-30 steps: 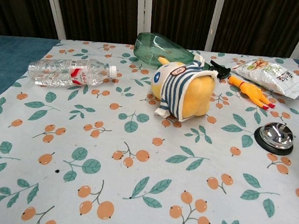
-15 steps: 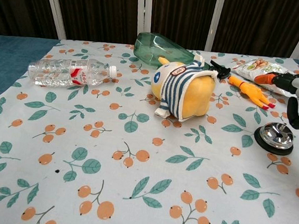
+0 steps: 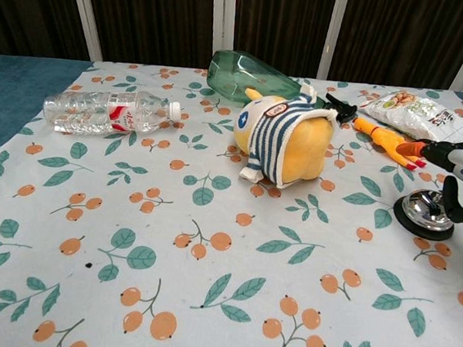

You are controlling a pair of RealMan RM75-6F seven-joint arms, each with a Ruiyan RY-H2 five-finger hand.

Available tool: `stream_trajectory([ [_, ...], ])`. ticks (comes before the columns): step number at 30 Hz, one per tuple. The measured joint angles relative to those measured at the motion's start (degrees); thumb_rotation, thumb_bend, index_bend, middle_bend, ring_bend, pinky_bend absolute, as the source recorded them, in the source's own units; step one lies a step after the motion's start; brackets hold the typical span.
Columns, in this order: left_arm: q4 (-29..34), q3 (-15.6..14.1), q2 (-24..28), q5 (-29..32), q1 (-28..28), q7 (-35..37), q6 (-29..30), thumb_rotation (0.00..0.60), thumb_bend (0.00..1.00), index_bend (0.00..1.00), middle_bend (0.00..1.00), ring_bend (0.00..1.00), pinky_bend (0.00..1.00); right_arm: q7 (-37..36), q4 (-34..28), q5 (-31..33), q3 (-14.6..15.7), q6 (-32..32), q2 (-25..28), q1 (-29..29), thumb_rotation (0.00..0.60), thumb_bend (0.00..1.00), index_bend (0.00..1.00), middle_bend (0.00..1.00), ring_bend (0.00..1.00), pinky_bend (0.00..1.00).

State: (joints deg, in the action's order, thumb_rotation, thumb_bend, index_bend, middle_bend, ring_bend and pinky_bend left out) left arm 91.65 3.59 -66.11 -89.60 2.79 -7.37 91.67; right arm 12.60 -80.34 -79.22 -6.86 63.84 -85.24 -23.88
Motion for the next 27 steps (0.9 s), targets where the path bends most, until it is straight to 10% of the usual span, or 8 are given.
stream_trajectory([
  [27, 0.4, -0.8, -0.5, -0.4, -0.1, -0.9, 0.3, 0.600, 0.40, 0.05, 0.00, 0.03, 0.16, -4.8, 7.7, 0.8, 2.5, -2.7, -4.6, -0.8, 0.600, 1.00, 0.08, 0.00, 0.00, 0.00],
])
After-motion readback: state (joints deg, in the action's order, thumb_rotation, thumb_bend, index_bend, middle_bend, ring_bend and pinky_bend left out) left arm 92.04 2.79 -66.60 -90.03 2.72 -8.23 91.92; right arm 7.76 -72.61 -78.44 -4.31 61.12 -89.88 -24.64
